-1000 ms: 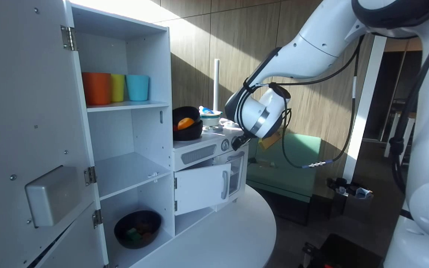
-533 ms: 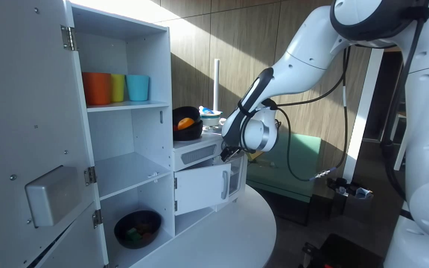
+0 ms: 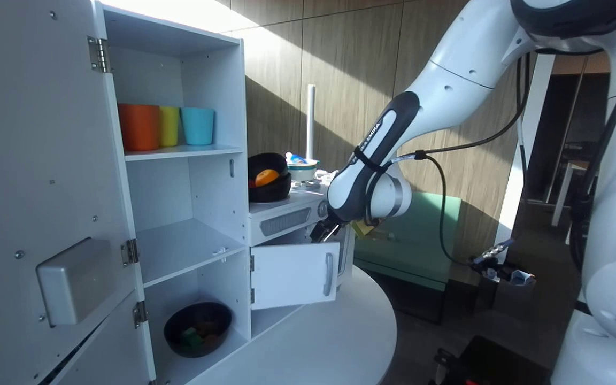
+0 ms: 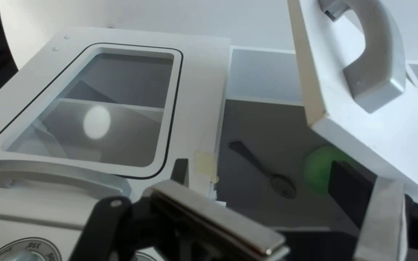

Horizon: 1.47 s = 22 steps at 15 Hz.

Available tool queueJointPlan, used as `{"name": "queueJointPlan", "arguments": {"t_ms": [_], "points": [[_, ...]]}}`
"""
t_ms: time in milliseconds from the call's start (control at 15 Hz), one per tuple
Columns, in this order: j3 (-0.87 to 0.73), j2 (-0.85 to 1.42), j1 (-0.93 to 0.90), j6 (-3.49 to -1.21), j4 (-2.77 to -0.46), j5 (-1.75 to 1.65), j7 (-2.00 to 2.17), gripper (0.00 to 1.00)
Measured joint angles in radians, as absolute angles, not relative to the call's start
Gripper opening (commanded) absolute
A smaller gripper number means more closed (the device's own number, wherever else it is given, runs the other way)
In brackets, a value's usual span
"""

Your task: Open all the cupboard doors

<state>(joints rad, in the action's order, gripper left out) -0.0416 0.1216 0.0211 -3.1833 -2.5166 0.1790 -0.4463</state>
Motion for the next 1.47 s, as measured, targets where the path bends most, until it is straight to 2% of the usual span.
{"name": "queueJointPlan", "arguments": {"t_ms": [333, 800, 1467], "points": [[0.053, 0.017, 0.022, -3.085, -2.604, 0.222, -0.497, 1.0], [0.119, -0.073, -0.088, -3.007, -2.671, 0.415, -0.677, 1.0], [-0.124, -0.072, -0.035, -2.917, -2.643, 0.595, -1.24, 1.0]]}}
